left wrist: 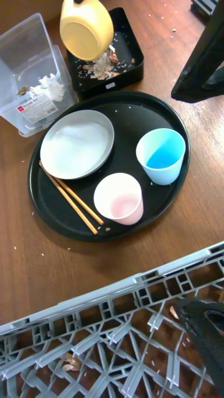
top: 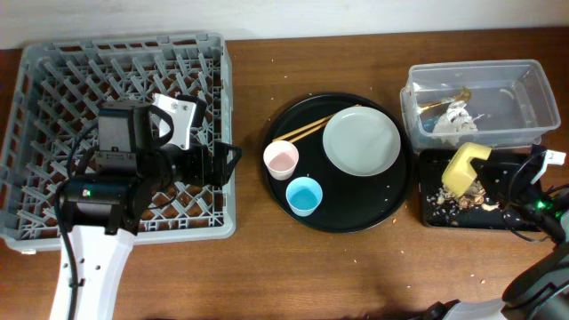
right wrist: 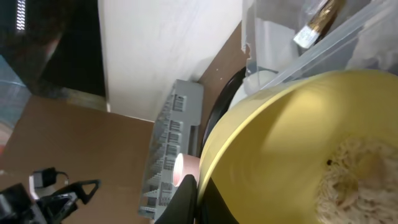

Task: Sort waste into correct bins and load items into the dishwasher rack
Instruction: 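Tip the yellow bowl over the black tray to empty scraps, then set the yellow bowl back on the round black tray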

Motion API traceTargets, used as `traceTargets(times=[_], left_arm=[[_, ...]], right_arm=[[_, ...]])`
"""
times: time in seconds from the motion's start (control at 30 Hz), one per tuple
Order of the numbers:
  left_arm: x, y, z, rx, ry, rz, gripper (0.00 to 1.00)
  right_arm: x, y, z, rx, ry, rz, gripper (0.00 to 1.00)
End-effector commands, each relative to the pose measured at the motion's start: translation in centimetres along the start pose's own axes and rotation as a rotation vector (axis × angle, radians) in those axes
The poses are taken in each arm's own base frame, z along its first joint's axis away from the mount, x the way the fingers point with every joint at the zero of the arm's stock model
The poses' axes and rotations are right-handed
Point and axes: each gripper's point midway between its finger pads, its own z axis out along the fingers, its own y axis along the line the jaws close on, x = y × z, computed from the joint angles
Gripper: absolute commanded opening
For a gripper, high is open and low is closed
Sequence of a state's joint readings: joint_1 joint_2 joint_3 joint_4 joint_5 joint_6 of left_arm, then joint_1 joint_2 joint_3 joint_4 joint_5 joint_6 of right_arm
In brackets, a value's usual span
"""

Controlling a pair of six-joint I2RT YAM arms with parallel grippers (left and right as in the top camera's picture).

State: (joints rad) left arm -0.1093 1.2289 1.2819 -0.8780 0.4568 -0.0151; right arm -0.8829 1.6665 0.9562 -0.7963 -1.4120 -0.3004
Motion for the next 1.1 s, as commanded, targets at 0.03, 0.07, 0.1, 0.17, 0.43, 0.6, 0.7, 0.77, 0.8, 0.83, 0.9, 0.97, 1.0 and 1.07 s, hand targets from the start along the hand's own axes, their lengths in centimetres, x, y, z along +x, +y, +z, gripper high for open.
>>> traceTargets(times=[0.03, 0.07, 0.1, 0.17, 0.43, 0.6, 0.7, 0.77, 0.8, 0.83, 0.9, 0.97, 1.0, 1.07], left_arm=[[-0.6, -0.4, -0.3, 0.012, -0.018, 0.016, 0.99], [-0.6, -0.4, -0.3, 0.012, -0.018, 0.016, 0.99], [-0.6, -0.4, -0.3, 0.012, -0.018, 0.016, 0.99], [-0.6, -0.4, -0.3, 0.012, -0.018, 0.015, 0.99], [-0.6, -0.4, -0.3, 0.012, -0.018, 0.015, 0.99], [-0.7, -0.4, -0.3, 0.012, -0.021, 0.017, 0.99], [-0.7, -0.4, -0.3, 0.012, -0.022, 0.018, 0.99], [-0.8, -0.4, -0.3, 0.012, -0.025, 0.019, 0.99], [-0.9, -0.4, -0.3, 0.012, -0.029, 0.021, 0.99], [-1.0, -0.4, -0.3, 0.012, -0.033, 0.023, 0.99], [-1.2, -0.4, -0.3, 0.012, -0.041, 0.027, 0.99], [-1.4, -0.4, -0.3, 0.012, -0.048, 0.030, 0.99], [-1.5, -0.4, -0.3, 0.010, -0.052, 0.032, 0.99], [-1.6, -0.4, -0.3, 0.008, -0.055, 0.034, 0.99]], right_arm=[[0.5, 1.0, 0.0, -0.063, -0.013, -0.062, 0.04], [0.6, -1.1, 0.0, 0.030, 0.016, -0.012, 0.04], [0.4, -0.9, -0.1, 0.005, 0.002, 0.104, 0.04], [0.7, -0.2, -0.2, -0.017, 0.000, -0.049, 0.04], [0.9, -2.2, -0.5, 0.119, 0.031, 0.063, 0.04], [0.4, 1.3, -0.4, -0.001, -0.002, 0.112, 0.04], [0.9, -1.3, -0.4, 0.164, 0.029, 0.218, 0.04], [2.6, 4.0, 0.3, -0.005, 0.063, 0.055, 0.04], [3.3, 4.2, 0.7, 0.053, 0.117, 0.031, 0.04], [4.2, 4.9, 1.1, 0.105, 0.179, 0.009, 0.04], [6.6, 6.4, 2.3, 0.241, 0.350, -0.119, 0.04], [9.8, 7.7, 4.9, 0.410, 0.531, -0.261, 0.04], [11.2, 7.6, 6.1, 0.486, 0.589, -0.313, 0.04], [14.3, 6.8, 8.5, 0.643, 0.699, -0.436, 0.04]])
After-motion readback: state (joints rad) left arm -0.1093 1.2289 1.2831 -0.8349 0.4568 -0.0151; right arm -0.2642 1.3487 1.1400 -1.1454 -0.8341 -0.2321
